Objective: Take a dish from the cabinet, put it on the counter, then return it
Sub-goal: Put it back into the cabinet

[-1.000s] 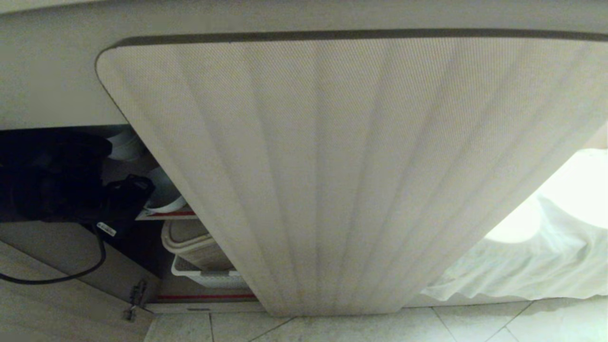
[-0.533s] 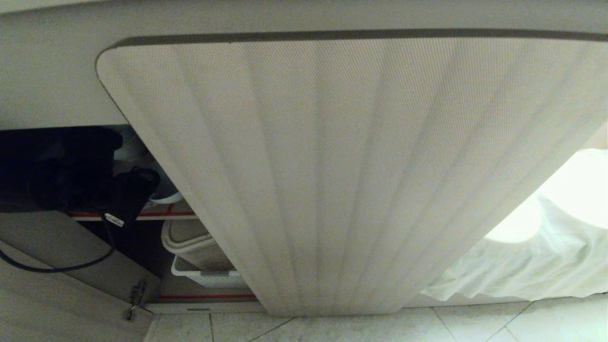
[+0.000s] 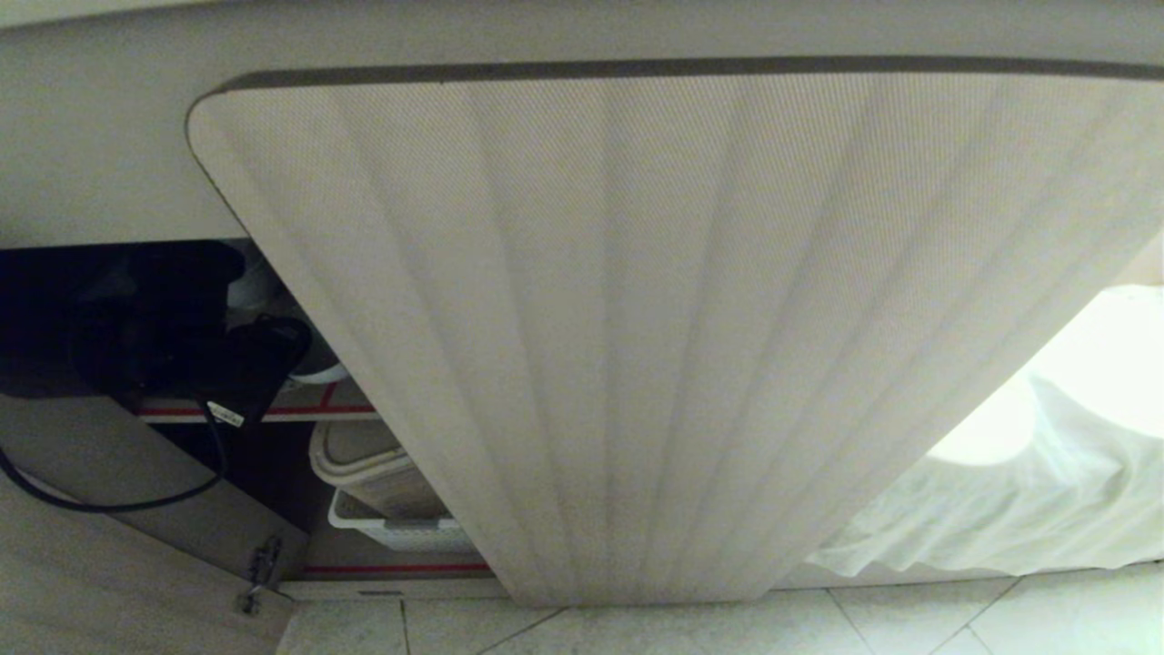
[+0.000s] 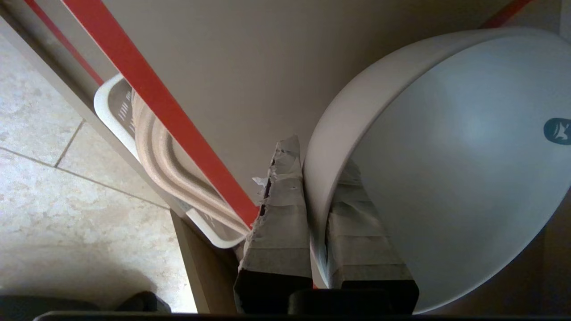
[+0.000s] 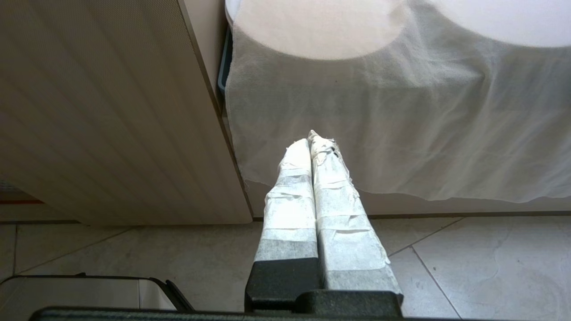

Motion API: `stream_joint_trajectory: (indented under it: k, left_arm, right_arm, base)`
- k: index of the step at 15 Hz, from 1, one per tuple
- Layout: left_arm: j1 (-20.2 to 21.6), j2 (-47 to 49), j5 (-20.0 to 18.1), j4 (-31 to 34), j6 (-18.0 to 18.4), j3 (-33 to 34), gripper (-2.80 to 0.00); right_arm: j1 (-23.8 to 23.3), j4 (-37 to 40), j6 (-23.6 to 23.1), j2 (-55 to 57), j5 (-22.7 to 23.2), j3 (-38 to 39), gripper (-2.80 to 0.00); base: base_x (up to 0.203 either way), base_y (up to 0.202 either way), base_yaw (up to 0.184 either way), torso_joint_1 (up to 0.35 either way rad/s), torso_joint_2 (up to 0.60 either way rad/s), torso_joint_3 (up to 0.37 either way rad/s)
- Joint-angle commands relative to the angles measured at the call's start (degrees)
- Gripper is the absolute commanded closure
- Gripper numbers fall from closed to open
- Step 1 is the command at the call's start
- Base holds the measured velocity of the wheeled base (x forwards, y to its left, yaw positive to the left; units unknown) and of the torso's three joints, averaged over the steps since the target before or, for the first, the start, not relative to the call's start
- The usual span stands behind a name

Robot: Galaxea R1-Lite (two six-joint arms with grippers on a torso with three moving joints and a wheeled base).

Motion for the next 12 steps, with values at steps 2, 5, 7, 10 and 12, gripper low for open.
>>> stream_joint_trajectory:
  k: [2, 5, 7, 10, 12]
  left_arm:
    - [-0.1, 0.2, 1.1, -0.2, -0.5, -0.4, 0.00]
    - [-0.1, 0.1, 1.5, -0.2, -2.4, -0.4, 0.00]
    - [-0.1, 0.1, 1.5, -0.1, -2.8, -0.8, 0.00]
    - [-0.1, 0.2, 1.4, -0.1, -2.8, -1.9, 0.00]
    - [-0.1, 0.2, 1.4, -0.1, -2.8, -2.5, 0.00]
  right_arm:
    - [0.1, 0.0, 0.0, 0.0, 0.0, 0.0, 0.00]
    - [0.0, 0.0, 0.0, 0.0, 0.0, 0.0, 0.00]
    - [0.0, 0.0, 0.0, 0.0, 0.0, 0.0, 0.00]
    - [0.1, 0.0, 0.0, 0.0, 0.0, 0.0, 0.00]
    - [0.1, 0.0, 0.0, 0.0, 0.0, 0.0, 0.00]
  base:
    - [0.000, 0.000, 0.000, 0.000, 0.00, 0.000]
    - [0.000, 0.000, 0.000, 0.000, 0.00, 0.000]
    - [0.000, 0.000, 0.000, 0.000, 0.00, 0.000]
    - [0.000, 0.000, 0.000, 0.000, 0.00, 0.000]
    - [0.000, 0.000, 0.000, 0.000, 0.00, 0.000]
